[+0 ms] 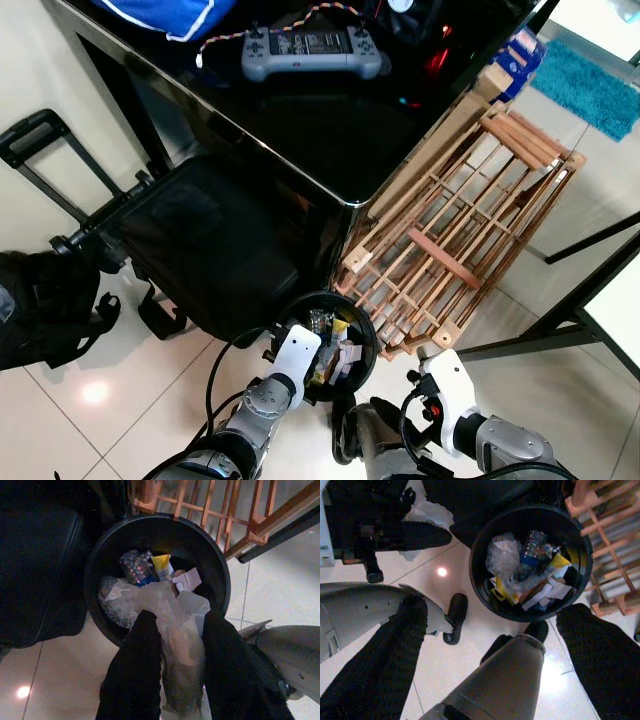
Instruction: Picking trash to rubbish bin
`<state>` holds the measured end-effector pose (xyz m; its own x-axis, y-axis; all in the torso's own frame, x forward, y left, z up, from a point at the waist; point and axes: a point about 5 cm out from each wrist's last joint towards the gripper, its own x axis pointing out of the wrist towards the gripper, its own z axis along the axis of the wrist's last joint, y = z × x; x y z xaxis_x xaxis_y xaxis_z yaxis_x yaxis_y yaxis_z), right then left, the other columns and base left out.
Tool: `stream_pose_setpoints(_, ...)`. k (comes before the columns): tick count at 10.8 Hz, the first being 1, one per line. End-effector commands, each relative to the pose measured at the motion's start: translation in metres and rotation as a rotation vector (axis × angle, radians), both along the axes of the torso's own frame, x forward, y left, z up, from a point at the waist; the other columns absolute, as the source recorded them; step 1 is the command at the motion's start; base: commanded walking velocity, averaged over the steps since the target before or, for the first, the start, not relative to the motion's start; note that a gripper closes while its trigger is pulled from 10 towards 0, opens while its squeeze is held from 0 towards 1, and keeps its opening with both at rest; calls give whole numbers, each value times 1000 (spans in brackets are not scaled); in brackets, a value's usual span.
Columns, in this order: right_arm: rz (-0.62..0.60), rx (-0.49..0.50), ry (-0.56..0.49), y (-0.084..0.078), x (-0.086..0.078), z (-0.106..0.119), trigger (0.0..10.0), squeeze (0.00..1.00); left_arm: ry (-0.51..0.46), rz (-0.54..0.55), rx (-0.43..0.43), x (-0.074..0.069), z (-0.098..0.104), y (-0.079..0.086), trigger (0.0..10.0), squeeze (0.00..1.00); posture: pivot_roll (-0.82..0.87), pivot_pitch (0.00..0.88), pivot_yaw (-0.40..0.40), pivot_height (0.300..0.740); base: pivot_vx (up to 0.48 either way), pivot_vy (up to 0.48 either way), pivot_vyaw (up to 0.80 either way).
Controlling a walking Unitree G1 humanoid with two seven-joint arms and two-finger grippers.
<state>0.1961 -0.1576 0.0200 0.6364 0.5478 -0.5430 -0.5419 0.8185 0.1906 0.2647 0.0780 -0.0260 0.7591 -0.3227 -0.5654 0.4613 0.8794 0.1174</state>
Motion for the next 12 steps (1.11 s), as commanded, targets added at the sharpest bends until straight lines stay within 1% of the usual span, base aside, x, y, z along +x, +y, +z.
stream_pose_setpoints(1, -1, -4, 30, -1, -7, -4, 10000, 0, 48, -1, -4, -11, -9, -1, 10000, 1000, -200, 368, -65, 740, 0, 0, 0)
stream_pose_setpoints(8, 1, 2, 33, 4, -5, -6, 10000, 0, 39, 1, 12, -10, -9, 1, 10000, 1000, -189, 362, -57, 740, 0, 0, 0)
stream_pose_setpoints(9, 2, 2, 31, 4, -4, -6, 10000, 0, 34, 1, 20, -9, -8, 1, 10000, 192, -186, 356, -55, 740, 0, 0, 0)
stream_pose_setpoints(10, -2, 2, 26, 5, 0, -7, 10000, 0, 21, 6, 31, -8, -7, 3, 10000, 0, -176, 343, -50, 740, 0, 0, 0)
stream_pose_setpoints(12, -5, 4, 7, 9, 10, -7, 10000, 0, -8, 43, 26, -4, -5, 11, 10000, 0, -154, 315, -33, 740, 0, 0, 0)
